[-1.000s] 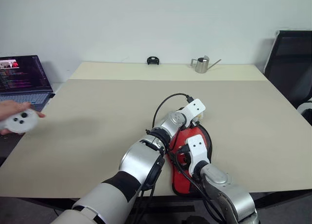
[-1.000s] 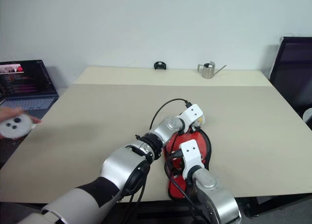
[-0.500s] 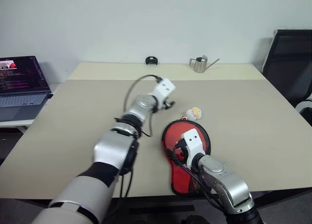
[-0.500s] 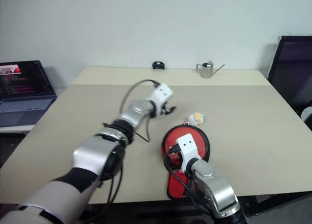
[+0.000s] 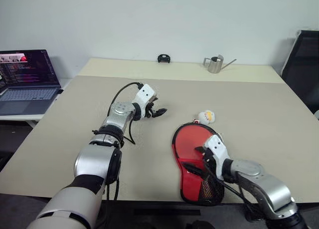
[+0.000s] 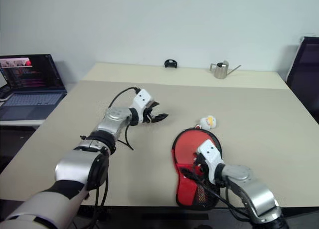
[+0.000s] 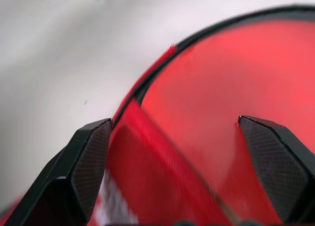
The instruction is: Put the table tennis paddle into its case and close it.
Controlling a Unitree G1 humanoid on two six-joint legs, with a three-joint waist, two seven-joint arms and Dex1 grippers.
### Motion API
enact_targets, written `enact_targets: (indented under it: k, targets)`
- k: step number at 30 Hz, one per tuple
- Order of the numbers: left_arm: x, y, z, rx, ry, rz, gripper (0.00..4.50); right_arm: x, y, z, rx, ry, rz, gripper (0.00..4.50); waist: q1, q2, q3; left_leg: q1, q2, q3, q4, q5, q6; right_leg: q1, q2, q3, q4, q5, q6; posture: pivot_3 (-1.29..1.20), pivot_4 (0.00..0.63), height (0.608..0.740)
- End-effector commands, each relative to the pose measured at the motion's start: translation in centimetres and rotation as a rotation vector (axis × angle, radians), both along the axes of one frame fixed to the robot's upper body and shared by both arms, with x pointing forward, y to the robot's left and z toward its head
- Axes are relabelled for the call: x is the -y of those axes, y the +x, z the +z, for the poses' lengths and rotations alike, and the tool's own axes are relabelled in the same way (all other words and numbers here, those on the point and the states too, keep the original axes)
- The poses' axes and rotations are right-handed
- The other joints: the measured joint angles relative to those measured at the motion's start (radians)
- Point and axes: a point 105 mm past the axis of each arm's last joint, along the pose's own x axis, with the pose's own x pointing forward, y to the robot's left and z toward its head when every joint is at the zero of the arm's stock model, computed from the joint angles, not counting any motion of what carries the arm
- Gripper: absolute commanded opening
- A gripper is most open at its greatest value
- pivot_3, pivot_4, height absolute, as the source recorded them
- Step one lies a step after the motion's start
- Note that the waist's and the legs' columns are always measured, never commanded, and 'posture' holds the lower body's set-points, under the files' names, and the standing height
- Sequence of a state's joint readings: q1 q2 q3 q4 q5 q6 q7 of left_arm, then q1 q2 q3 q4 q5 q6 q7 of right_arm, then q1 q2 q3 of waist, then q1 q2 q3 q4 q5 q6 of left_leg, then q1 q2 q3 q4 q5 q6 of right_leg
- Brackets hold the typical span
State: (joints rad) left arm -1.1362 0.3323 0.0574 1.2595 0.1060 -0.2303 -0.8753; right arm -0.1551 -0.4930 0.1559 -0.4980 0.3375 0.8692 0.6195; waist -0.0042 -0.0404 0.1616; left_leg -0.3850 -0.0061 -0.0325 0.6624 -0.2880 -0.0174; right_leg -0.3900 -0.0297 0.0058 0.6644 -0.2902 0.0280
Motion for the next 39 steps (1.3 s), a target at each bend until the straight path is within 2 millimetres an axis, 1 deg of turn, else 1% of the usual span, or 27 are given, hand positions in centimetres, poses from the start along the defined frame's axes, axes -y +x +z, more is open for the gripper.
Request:
enact_targets:
  k: [1, 3, 6, 9, 12, 14, 19, 20, 22, 24, 27, 30, 32, 36, 39]
  targets:
    - [0.3, -1.1, 2.4, 0.075, -0.104, -0.116, 3.76, 0.8, -0.6, 2.5, 0.021, 0.065, 0.024, 4.50, 0.001, 0.002, 0.004, -0.001, 0.000, 0.000, 0.000, 0.000, 0.000, 0.000, 0.000, 0.000, -0.001, 0.000, 0.000, 0.00, 0.150, 0.740]
    - [0.8, -2.6, 2.0, 0.051, -0.113, -0.221, 3.76, 1.3, -0.8, 3.8, 0.039, 0.092, 0.024, 4.50, 0.001, 0.004, 0.006, -0.003, 0.000, 0.000, 0.000, 0.000, 0.000, -0.002, 0.000, 0.000, -0.001, 0.000, 0.000, 0.00, 0.150, 0.740]
    - [1.7, -5.4, 1.2, -0.011, -0.102, -0.389, 3.76, 2.5, -0.8, 5.6, 0.071, 0.128, 0.008, 4.50, 0.001, 0.006, 0.007, -0.010, 0.000, 0.000, 0.001, 0.000, 0.000, -0.008, 0.000, 0.001, 0.001, 0.000, 0.000, 0.00, 0.150, 0.740]
    - [2.5, -7.9, 0.5, -0.069, -0.061, -0.520, 3.76, 3.8, -0.7, 6.7, 0.085, 0.140, -0.013, 4.50, 0.001, 0.006, 0.007, -0.015, 0.000, 0.000, 0.003, 0.000, 0.000, -0.014, 0.000, 0.001, 0.003, 0.000, -0.001, 0.00, 0.150, 0.740]
    - [3.3, -10.7, -0.2, -0.134, 0.003, -0.660, 3.76, 5.1, -0.7, 7.5, 0.095, 0.139, -0.033, 4.50, 0.002, 0.006, 0.007, -0.015, 0.000, 0.001, 0.003, 0.000, 0.000, -0.014, 0.000, 0.002, 0.005, 0.000, -0.001, 0.00, 0.150, 0.740]
    - [4.1, -11.8, -0.1, -0.141, 0.026, -0.713, 3.76, 5.9, -0.7, 8.0, 0.102, 0.131, -0.052, 4.50, 0.002, 0.006, 0.007, -0.014, 0.000, 0.001, 0.004, 0.000, 0.001, -0.015, 0.000, 0.002, 0.007, 0.000, -0.001, 0.00, 0.150, 0.740]
    - [6.4, -11.8, 0.3, -0.106, 0.035, -0.713, 3.76, 7.4, -0.7, 8.1, 0.113, 0.096, -0.107, 4.50, 0.004, 0.007, 0.008, -0.014, 0.000, 0.001, 0.010, 0.000, 0.002, -0.014, 0.000, 0.003, 0.014, 0.000, -0.001, 0.00, 0.150, 0.740]
    - [6.8, -11.7, 0.4, -0.102, 0.034, -0.710, 3.76, 7.5, -0.6, 8.0, 0.115, 0.092, -0.113, 4.50, 0.003, 0.007, 0.008, -0.014, 0.000, 0.001, 0.012, 0.000, 0.002, -0.014, 0.000, 0.003, 0.015, 0.000, -0.001, 0.00, 0.150, 0.740]
    - [8.3, -11.7, 0.2, -0.083, 0.041, -0.719, 3.76, 7.5, -0.5, 8.0, 0.123, 0.097, -0.127, 4.50, 0.003, 0.007, 0.008, -0.014, 0.000, 0.002, 0.015, 0.000, 0.002, -0.014, 0.000, 0.003, 0.017, 0.000, -0.001, 0.00, 0.150, 0.740]
    - [9.6, -11.8, -0.7, -0.086, 0.073, -0.734, 3.76, 7.2, -0.3, 8.1, 0.140, 0.109, -0.141, 4.50, 0.003, 0.007, 0.008, -0.014, 0.000, 0.002, 0.016, 0.000, 0.003, -0.013, 0.001, 0.003, 0.017, 0.001, -0.001, 0.00, 0.150, 0.740]
    - [10.7, -11.1, -2.4, -0.099, 0.104, -0.702, 3.76, 7.3, 0.1, 8.3, 0.164, 0.112, -0.166, 4.50, 0.003, 0.008, 0.007, -0.013, 0.000, 0.002, 0.016, 0.000, 0.003, -0.013, 0.002, 0.004, 0.017, 0.001, -0.001, 0.00, 0.150, 0.740]
    - [11.3, -10.8, -3.6, -0.113, 0.131, -0.689, 3.76, 7.3, 0.2, 8.5, 0.170, 0.110, -0.170, 4.50, 0.001, 0.008, 0.008, -0.013, 0.001, 0.003, 0.016, 0.000, 0.003, -0.014, 0.003, 0.006, 0.017, 0.001, -0.001, 0.00, 0.150, 0.740]
    - [11.3, -10.2, -4.4, -0.122, 0.157, -0.657, 3.76, 7.3, 0.3, 8.7, 0.178, 0.107, -0.170, 4.50, 0.001, 0.008, 0.008, -0.013, 0.001, 0.003, 0.016, 0.000, 0.003, -0.014, 0.004, 0.006, 0.017, 0.001, -0.001, 0.00, 0.150, 0.740]
    - [11.0, -9.0, -5.5, -0.139, 0.158, -0.582, 3.76, 7.4, 0.9, 8.9, 0.189, 0.099, -0.180, 4.50, 0.002, 0.008, 0.008, -0.013, 0.001, 0.004, 0.016, 0.000, 0.003, -0.014, 0.004, 0.007, 0.017, 0.001, -0.001, 0.00, 0.150, 0.740]
    - [11.0, -8.7, -6.1, -0.150, 0.156, -0.556, 3.76, 7.3, 1.2, 8.9, 0.182, 0.092, -0.177, 4.50, 0.003, 0.008, 0.007, -0.013, 0.000, 0.004, 0.016, 0.000, 0.003, -0.014, 0.004, 0.006, 0.017, 0.001, -0.001, 0.00, 0.150, 0.740]
